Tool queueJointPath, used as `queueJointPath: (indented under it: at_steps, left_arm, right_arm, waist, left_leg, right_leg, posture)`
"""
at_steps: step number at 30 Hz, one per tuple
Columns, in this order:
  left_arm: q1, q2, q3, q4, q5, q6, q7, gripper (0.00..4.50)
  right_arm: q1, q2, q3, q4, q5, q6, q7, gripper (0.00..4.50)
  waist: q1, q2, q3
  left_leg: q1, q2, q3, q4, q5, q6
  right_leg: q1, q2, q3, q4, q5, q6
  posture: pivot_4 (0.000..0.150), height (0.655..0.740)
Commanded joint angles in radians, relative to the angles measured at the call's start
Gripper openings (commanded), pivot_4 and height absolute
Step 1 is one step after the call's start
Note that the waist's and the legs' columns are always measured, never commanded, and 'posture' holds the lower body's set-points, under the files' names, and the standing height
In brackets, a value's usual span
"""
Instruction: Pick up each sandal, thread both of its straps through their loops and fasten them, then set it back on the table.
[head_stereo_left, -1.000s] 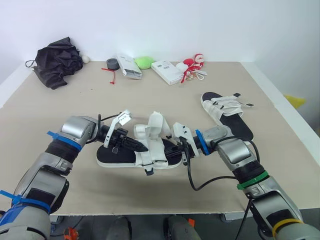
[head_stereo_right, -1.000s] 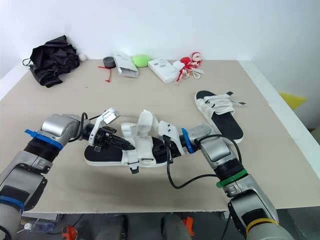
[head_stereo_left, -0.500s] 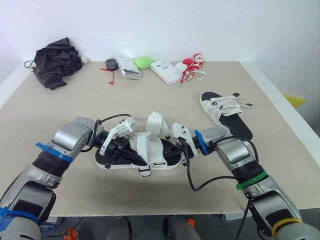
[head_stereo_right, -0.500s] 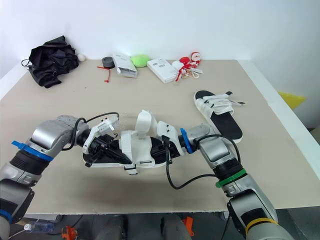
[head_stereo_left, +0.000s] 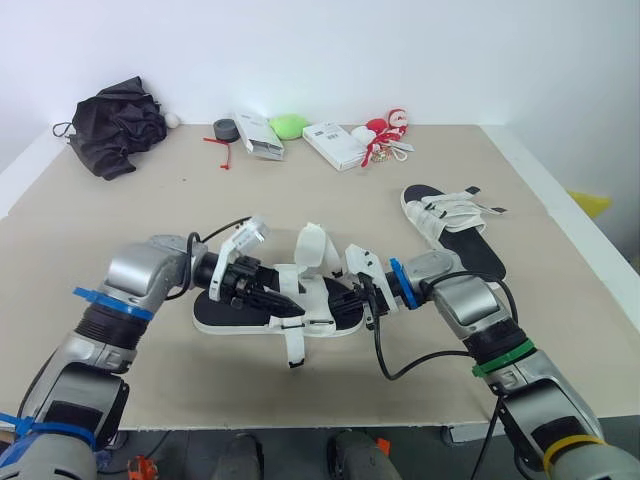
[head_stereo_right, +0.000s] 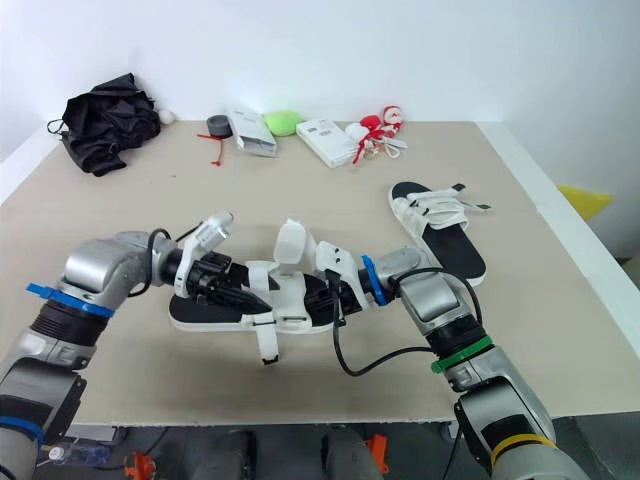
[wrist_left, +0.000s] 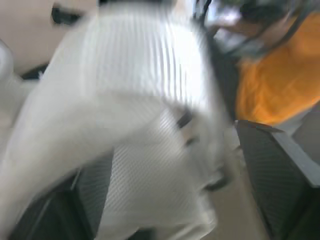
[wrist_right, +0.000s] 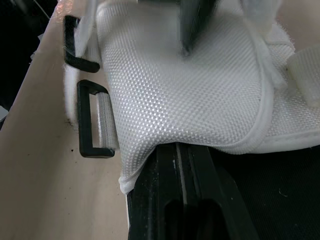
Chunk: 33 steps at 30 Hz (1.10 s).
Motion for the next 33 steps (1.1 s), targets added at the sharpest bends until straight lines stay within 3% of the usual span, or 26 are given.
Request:
queueJointPath:
  at_steps: [1,6,8,12,18,21,26,33]
  left_arm:
    - [-0.051,0.078,0.065,-0.036,-0.09,0.148,-0.031,3.68]
    - [-0.03,0.235,0.086,-0.082,-0.172,0.258,-0.119,3.68]
    - [0.038,0.291,0.098,-0.173,-0.224,0.248,-0.128,3.68]
    - [0.193,0.343,0.107,-0.325,-0.208,0.199,-0.086,3.68]
    - [0.489,0.197,0.134,-0.501,-0.093,-0.035,0.173,3.68]
    - [0.561,0.121,0.116,-0.501,-0.006,-0.138,0.296,3.68]
    - [0.601,0.01,0.107,-0.505,0.026,-0.208,0.403,3.68]
    - [0.618,-0.046,0.066,-0.52,0.01,-0.215,0.446,3.68]
  right_arm:
    - [0.028,-0.004,0.052,0.029,-0.039,0.015,0.002,0.0]
    - [0.032,-0.006,0.052,0.021,-0.038,0.018,0.006,0.0]
    - [0.036,-0.008,0.052,0.015,-0.037,0.019,0.007,0.0]
    - [0.041,-0.008,0.054,0.011,-0.037,0.021,0.008,0.0]
    - [0.039,0.0,0.056,0.01,-0.034,0.026,0.007,0.0]
    - [0.043,0.001,0.056,0.001,-0.031,0.031,0.005,0.0]
    - [0.05,-0.007,0.057,-0.009,-0.031,0.034,0.008,0.0]
    - [0.039,-0.011,0.052,-0.006,-0.032,0.036,0.011,0.0]
  waist:
    - [-0.001,0.0,0.0]
    - [-0.001,0.0,0.0]
    - [-0.001,0.0,0.0]
    - [0.0,0.0,0.001]
    - [0.0,-0.003,0.001]
    - [0.002,-0.003,0.0]
    - [0.002,-0.003,0.0]
    - [0.002,-0.003,0.0]
  left_leg:
    - [0.0,0.0,0.0,-0.001,0.0,0.0]
    - [0.0,0.001,-0.001,-0.002,-0.001,0.0]
    - [0.0,0.001,0.0,-0.002,-0.001,0.0]
    - [0.0,0.001,0.0,-0.002,-0.002,-0.002]
    - [0.001,0.001,0.001,-0.002,-0.002,-0.002]
    - [0.001,0.002,0.001,-0.002,-0.002,-0.002]
    - [0.002,0.002,0.002,-0.002,-0.002,-0.002]
    - [0.002,0.001,0.002,-0.002,-0.003,-0.002]
  right_leg:
    - [-0.001,0.001,0.0,0.0,0.0,0.0]
    - [-0.002,0.001,0.0,0.0,-0.002,-0.002]
    - [-0.001,0.001,0.0,0.0,-0.003,-0.001]
    - [-0.001,0.0,0.0,0.0,-0.004,-0.002]
    - [-0.001,0.0,0.002,0.0,-0.004,-0.002]
    - [0.0,0.001,0.002,0.0,-0.004,-0.003]
    - [0.0,0.001,0.003,0.0,-0.004,-0.003]
    - [0.0,0.001,0.004,0.0,-0.004,-0.002]
  posture:
    - [0.15,0.74]
    - [0.15,0.74]
    - [0.15,0.74]
    - [0.15,0.74]
    - [0.15,0.74]
    - [0.15,0.74]
    - [0.15,0.74]
    - [0.15,0.74]
